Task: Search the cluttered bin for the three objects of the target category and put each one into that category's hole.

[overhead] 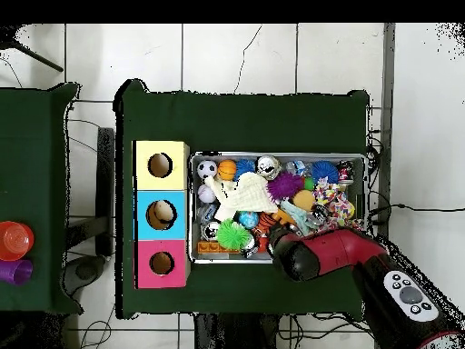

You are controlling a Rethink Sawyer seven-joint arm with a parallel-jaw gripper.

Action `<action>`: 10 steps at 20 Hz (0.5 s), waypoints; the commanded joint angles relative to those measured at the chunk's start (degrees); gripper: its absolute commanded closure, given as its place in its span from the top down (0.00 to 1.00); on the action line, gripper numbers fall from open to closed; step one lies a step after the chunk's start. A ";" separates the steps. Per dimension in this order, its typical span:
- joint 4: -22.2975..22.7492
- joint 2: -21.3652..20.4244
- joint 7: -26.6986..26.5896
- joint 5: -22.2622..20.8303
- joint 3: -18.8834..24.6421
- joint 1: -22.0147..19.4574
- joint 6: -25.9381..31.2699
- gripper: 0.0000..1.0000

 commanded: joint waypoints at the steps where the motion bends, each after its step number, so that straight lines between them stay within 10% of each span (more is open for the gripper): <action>1: 0.71 4.19 4.78 -1.09 -3.89 0.69 0.16 1.00; 10: 0.63 4.65 4.90 0.10 -3.76 1.98 0.70 1.00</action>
